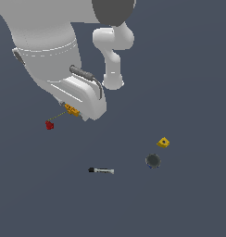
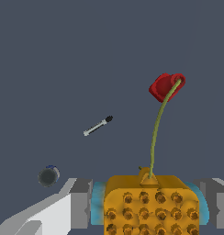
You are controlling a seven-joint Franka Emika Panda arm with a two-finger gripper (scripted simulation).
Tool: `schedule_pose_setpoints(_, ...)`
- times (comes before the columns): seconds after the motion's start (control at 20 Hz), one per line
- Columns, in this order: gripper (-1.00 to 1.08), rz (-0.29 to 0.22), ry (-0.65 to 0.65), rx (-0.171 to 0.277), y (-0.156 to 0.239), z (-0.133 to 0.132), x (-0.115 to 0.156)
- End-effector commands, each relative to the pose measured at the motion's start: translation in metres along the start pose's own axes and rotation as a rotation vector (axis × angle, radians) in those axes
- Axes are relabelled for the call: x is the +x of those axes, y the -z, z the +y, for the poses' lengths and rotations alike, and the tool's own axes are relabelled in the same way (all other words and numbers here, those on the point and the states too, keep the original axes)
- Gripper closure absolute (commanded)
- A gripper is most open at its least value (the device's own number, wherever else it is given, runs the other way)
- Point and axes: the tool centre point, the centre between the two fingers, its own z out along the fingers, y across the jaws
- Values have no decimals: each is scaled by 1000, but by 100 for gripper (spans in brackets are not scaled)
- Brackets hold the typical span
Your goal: Pick up a designated object from a clutter of objects.
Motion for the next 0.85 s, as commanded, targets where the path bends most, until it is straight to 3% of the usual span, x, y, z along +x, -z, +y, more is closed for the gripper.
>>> schedule_pose_setpoints(0.0, 108, 0, 1, 0, 10, 3, 10)
schedule_pose_setpoints(0.8, 108, 1, 0, 0, 34, 11, 35)
